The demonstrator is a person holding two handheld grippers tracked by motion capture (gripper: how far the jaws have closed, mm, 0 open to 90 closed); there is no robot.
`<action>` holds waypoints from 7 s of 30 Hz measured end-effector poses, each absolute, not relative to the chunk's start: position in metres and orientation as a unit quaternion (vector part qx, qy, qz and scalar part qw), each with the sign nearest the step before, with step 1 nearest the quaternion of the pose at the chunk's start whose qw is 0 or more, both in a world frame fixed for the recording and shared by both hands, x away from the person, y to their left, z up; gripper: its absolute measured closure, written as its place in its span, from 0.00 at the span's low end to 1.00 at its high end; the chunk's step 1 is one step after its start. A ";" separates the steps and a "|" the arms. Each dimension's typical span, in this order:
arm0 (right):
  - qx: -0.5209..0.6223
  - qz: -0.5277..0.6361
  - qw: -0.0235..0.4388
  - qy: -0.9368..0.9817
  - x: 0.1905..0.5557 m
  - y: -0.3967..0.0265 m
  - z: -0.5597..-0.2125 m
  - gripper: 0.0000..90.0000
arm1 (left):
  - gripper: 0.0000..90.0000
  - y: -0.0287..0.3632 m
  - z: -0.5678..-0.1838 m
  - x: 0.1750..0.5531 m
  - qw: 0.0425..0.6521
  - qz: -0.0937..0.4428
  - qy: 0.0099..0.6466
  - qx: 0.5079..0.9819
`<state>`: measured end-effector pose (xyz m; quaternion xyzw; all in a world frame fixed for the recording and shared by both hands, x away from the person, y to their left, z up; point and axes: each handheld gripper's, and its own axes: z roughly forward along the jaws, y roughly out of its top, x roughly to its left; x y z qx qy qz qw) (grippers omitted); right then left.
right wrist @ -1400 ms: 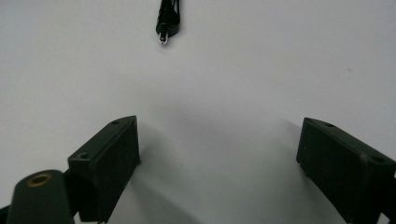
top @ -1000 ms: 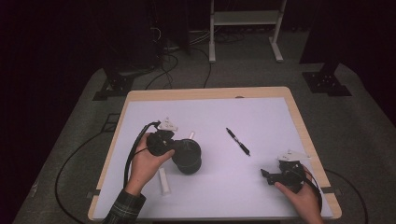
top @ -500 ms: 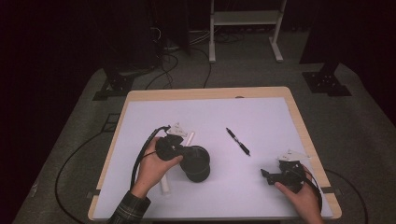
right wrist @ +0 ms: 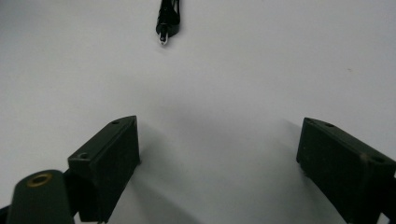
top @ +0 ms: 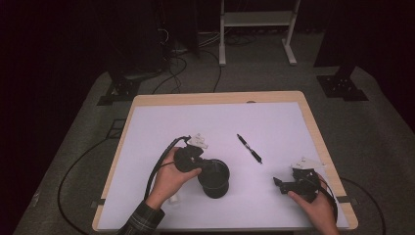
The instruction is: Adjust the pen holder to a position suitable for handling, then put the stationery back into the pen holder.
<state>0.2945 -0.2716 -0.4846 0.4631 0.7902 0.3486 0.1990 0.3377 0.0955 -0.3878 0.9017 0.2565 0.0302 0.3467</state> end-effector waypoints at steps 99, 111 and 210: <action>0.465 0.347 0.196 0.790 0.295 -0.272 -0.484 0.13 | 0.11 0.215 -0.393 0.316 0.380 0.122 0.321 0.859; 0.465 0.347 0.195 0.791 0.295 -0.272 -0.484 0.13 | 0.11 0.238 -0.422 0.306 0.361 0.138 0.335 0.859; 0.430 0.371 0.146 0.810 0.370 -0.225 -0.437 0.44 | 0.06 0.282 -0.478 0.299 0.349 0.168 0.375 0.842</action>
